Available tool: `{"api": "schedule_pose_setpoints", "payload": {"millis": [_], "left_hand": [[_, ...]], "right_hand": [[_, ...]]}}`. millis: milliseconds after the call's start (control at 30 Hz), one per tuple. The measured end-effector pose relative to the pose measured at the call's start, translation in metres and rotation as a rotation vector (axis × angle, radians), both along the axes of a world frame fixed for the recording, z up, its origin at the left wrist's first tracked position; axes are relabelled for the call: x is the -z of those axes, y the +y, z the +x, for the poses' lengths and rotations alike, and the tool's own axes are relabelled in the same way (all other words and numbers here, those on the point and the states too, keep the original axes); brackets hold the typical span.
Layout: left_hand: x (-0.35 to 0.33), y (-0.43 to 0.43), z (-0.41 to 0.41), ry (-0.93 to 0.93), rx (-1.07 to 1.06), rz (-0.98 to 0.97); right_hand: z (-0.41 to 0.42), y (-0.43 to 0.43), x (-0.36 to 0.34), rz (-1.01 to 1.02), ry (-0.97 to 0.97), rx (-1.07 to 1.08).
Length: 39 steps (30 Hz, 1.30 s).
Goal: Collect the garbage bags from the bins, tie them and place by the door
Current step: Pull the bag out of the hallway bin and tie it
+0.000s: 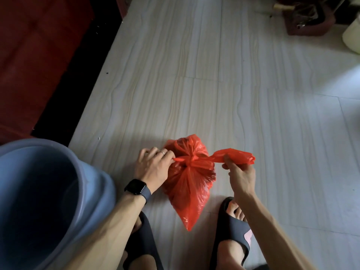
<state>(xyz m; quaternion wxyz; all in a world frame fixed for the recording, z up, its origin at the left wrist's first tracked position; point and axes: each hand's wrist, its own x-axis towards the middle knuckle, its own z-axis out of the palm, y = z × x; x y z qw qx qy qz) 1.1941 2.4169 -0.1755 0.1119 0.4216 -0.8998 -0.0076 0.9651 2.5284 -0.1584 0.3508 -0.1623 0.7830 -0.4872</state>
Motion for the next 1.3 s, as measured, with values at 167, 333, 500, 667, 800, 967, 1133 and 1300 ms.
{"api": "schedule_pose_setpoints", "payload": {"millis": [167, 333, 500, 667, 800, 967, 1133, 1300], "left_hand": [[-0.012, 0.007, 0.005, 0.051, -0.137, 0.213], [-0.03, 0.015, -0.034, 0.323, 0.029, 0.323], [-0.008, 0.019, -0.069, -0.098, 0.195, 0.478], [0.012, 0.019, -0.055, -0.24, 0.172, 0.407], [0.011, 0.026, -0.051, -0.233, 0.118, 0.416], [0.009, 0.032, -0.035, -0.235, 0.089, 0.407], [0.001, 0.024, -0.03, -0.281, 0.058, 0.429], [-0.015, -0.038, -0.019, -0.441, 0.19, 0.33]], "right_hand": [[0.004, -0.009, -0.011, 0.03, 0.004, -0.203], [0.005, -0.027, -0.03, -0.08, -0.117, -0.189], [0.004, -0.041, -0.055, -0.121, 0.026, -0.171], [-0.008, -0.058, -0.082, -0.203, -0.016, -0.056], [0.001, -0.061, -0.079, 0.13, 0.233, -0.113], [0.008, -0.06, -0.069, 0.229, 0.036, -0.193], [0.015, -0.07, -0.072, 0.018, 0.023, -0.283], [0.002, -0.102, -0.076, -0.062, 0.036, -0.358]]}}
